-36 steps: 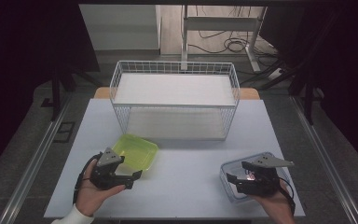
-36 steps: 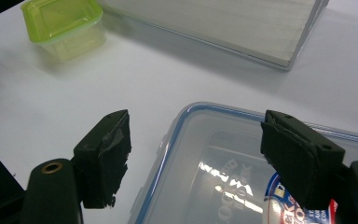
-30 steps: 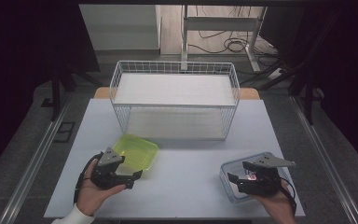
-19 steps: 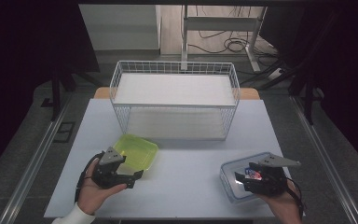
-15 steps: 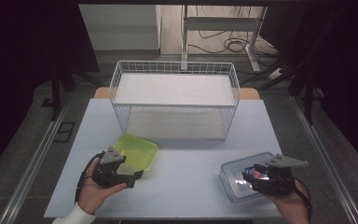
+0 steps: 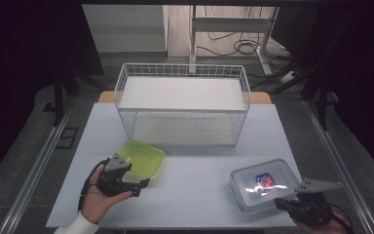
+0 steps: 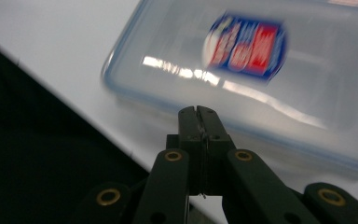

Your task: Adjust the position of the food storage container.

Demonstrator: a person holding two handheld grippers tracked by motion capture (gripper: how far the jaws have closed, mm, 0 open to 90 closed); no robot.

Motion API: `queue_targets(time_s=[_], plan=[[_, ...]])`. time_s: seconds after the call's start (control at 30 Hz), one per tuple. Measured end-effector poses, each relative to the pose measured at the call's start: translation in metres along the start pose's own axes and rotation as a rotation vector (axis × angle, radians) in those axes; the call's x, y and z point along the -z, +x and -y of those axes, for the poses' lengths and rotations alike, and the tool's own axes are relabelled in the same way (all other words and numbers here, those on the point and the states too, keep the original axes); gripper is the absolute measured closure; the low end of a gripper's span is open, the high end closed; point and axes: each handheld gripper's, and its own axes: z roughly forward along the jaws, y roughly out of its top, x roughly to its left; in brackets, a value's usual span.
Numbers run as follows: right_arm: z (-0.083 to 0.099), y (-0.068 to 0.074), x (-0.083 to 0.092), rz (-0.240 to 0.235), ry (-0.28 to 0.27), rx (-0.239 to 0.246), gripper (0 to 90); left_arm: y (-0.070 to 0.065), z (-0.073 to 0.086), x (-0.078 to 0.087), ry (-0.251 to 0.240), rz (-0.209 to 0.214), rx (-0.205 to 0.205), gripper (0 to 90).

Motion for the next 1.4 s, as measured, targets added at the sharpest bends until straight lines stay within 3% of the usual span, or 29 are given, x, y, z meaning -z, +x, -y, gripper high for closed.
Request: queue_targets(time_s=[0.03, 0.07, 0.2, 0.3, 0.37, 0.67, 0.97, 1.17, 1.27, 1.37, 1.4], plan=[[0.006, 0.002, -0.003, -0.006, 0.056, 0.040, 89.0, 0.000, 0.000, 0.000, -0.001, -0.002, 0.002, 16.3], [0.006, 0.002, -0.003, -0.006, 0.056, 0.040, 89.0, 0.000, 0.000, 0.000, -0.001, -0.002, 0.002, 16.3], [0.010, 0.009, -0.017, -0.037, 0.149, 0.099, 89.0, 0.000, 0.000, -0.002, 0.006, -0.004, 0.000, 16.3], [0.008, 0.012, -0.023, -0.037, 0.169, 0.116, 89.1, 0.001, 0.000, -0.002, 0.010, -0.004, 0.000, 16.3], [0.003, 0.018, -0.035, -0.002, 0.198, 0.161, 89.1, 0.002, 0.001, -0.003, 0.009, -0.006, 0.006, 16.2], [-0.010, 0.027, -0.055, -0.012, 0.204, 0.176, 89.1, 0.003, 0.002, -0.001, 0.006, -0.010, 0.013, 16.2], [-0.021, 0.038, -0.070, 0.033, 0.149, 0.148, 89.2, 0.003, 0.002, -0.003, 0.015, -0.010, 0.011, 16.1], [-0.022, 0.043, -0.072, 0.031, 0.141, 0.150, 89.1, 0.004, 0.003, -0.004, 0.017, -0.009, 0.014, 16.0], [-0.023, 0.046, -0.062, 0.018, 0.116, 0.162, 89.1, 0.003, 0.002, -0.004, 0.015, -0.006, 0.016, 15.9], [-0.027, 0.041, -0.038, 0.018, 0.031, 0.126, 89.1, 0.001, 0.001, -0.004, 0.012, -0.001, 0.023, 15.7], [-0.030, 0.034, -0.028, 0.045, -0.008, 0.106, 89.1, 0.000, 0.001, -0.004, 0.012, -0.001, 0.024, 15.7]])
